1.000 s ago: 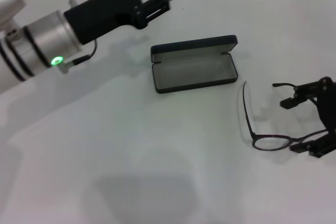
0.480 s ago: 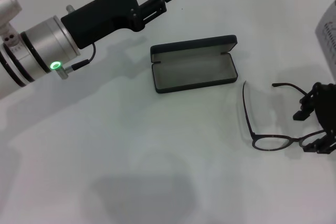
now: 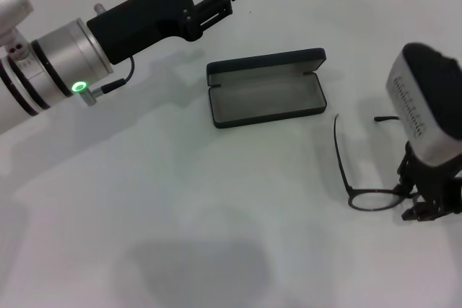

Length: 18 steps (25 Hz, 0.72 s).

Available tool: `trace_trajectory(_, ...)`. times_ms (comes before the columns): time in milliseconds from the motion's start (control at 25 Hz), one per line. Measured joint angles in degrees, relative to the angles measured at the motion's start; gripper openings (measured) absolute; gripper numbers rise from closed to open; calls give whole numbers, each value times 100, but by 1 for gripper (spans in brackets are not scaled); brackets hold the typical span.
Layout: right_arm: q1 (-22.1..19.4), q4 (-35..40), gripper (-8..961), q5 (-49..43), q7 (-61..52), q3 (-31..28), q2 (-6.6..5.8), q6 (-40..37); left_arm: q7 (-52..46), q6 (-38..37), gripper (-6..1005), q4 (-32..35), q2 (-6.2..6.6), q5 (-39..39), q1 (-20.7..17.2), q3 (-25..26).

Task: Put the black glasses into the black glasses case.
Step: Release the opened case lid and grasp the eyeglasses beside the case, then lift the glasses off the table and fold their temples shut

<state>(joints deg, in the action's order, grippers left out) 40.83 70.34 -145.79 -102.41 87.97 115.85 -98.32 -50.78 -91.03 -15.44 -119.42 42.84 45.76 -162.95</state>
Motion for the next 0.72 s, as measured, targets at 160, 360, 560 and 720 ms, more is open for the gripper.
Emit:
trace_trajectory(160,71,-246,409,-8,-2,184,7,170,8,-1,537,-8,-1,4,13,0)
trace_trajectory(360,90,-335,248,-28,-6,185,8,233,17,-2,537,-25,2,13,13,0)
trace_trajectory(560,58,-278,192,-95,-7,164,5,235,23,-1,536,-37,5,15,18,0)
trace_trajectory(720,-35,-70,151,-85,-4,20,-18,-21,-6,-25,536,-9,10,13,15,0)
